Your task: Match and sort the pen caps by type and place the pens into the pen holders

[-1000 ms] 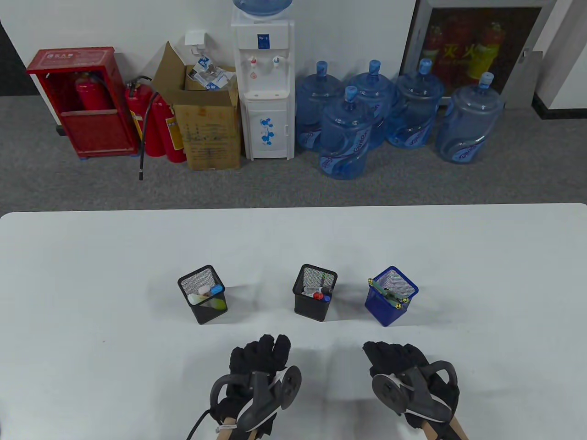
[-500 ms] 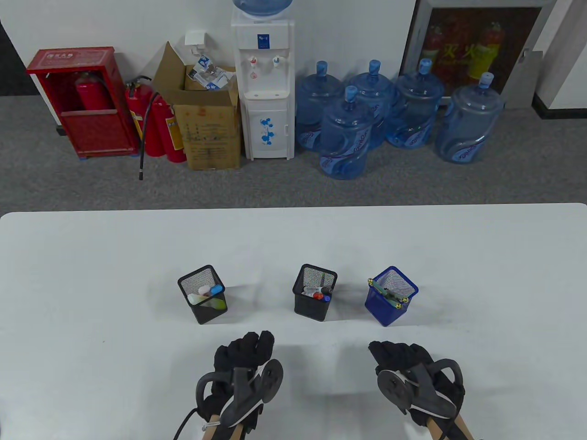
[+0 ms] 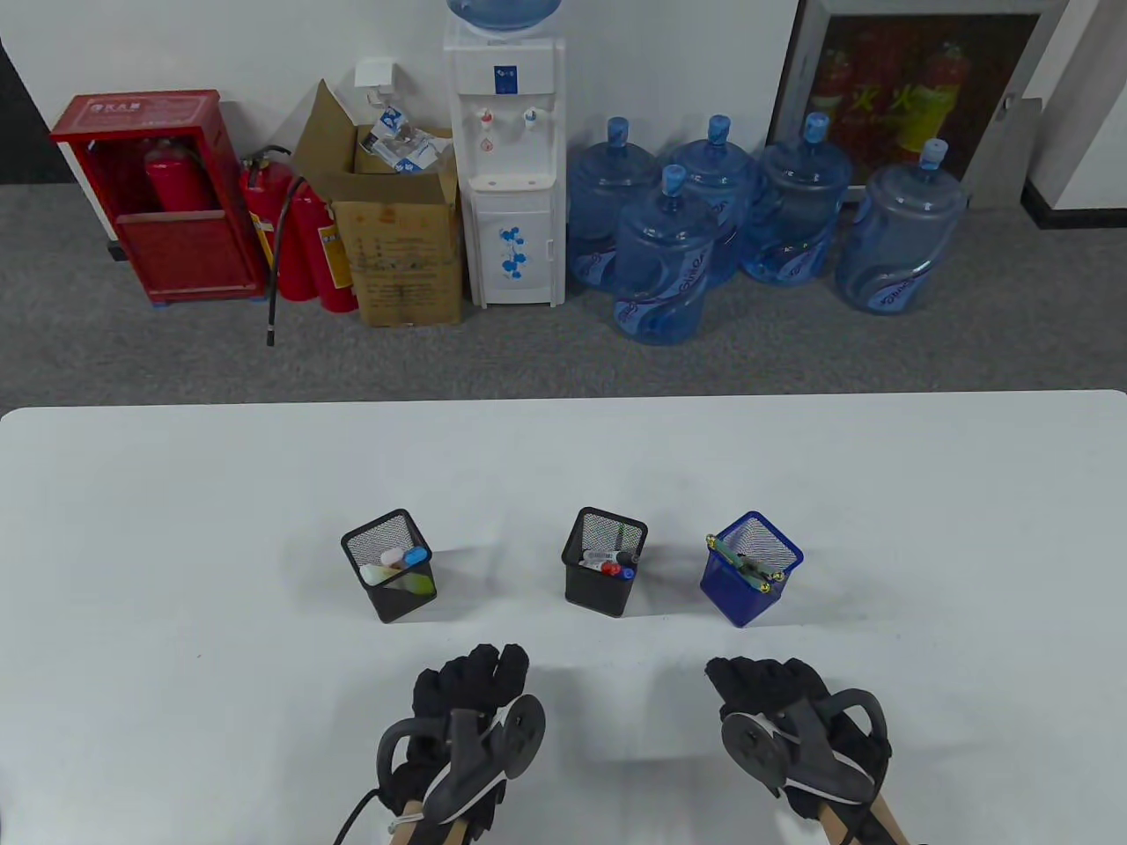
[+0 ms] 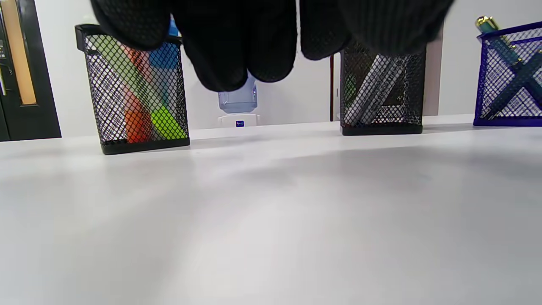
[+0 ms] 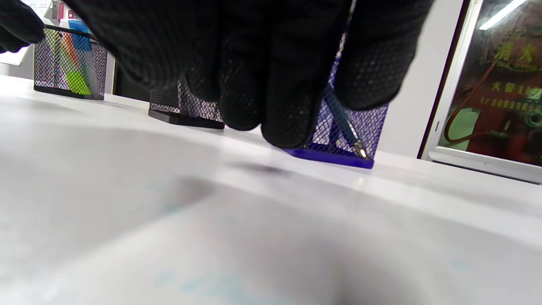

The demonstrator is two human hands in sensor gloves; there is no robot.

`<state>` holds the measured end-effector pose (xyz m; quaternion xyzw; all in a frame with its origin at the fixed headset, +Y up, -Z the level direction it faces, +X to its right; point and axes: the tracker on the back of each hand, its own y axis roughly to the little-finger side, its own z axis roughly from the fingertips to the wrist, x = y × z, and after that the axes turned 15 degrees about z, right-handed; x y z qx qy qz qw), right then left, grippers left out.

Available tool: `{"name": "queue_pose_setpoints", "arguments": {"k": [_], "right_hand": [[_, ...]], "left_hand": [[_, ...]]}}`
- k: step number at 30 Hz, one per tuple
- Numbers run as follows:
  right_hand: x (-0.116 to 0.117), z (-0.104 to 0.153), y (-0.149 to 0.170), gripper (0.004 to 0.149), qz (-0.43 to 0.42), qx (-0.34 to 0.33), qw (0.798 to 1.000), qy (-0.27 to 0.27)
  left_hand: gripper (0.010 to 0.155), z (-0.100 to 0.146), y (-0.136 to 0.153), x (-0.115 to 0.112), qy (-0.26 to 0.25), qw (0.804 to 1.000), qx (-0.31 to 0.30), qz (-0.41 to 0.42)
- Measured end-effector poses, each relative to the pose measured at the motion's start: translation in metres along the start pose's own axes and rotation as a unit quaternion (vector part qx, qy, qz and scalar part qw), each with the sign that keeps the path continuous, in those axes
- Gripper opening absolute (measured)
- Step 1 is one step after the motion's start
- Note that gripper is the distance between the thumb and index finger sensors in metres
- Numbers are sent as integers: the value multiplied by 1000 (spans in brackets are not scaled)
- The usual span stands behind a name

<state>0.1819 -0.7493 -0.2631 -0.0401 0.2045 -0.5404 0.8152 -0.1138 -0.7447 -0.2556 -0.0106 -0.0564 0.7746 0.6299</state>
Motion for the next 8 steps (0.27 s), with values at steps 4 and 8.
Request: {"name": "queue_pose_setpoints", "arguments": {"k": [4,8], "right_hand": [[1,0,0,57,2,1,1000,1],[1,0,0,56,2,5,1000,-12]], "left_hand": [[66,0,-1,-1,7,1000,0,-7],[66,0,-2,-1,14,1000,2,-12]]}}
